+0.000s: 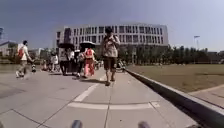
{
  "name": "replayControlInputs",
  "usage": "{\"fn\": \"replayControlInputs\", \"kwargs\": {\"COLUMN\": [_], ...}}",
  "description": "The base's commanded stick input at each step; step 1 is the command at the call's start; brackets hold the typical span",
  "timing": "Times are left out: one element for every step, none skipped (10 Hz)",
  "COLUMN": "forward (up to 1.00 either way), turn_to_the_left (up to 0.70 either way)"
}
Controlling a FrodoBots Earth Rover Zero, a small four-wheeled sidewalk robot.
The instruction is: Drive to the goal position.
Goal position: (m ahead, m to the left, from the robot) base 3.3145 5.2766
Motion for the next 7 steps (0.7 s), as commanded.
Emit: {"fn": "replayControlInputs", "kwargs": {"forward": [0.06,0.06,0.05,0.05,0.05,0.05,0.05], "turn_to_the_left": [0.0,0.0,0.0,0.0,0.0,0.0,0.0]}}
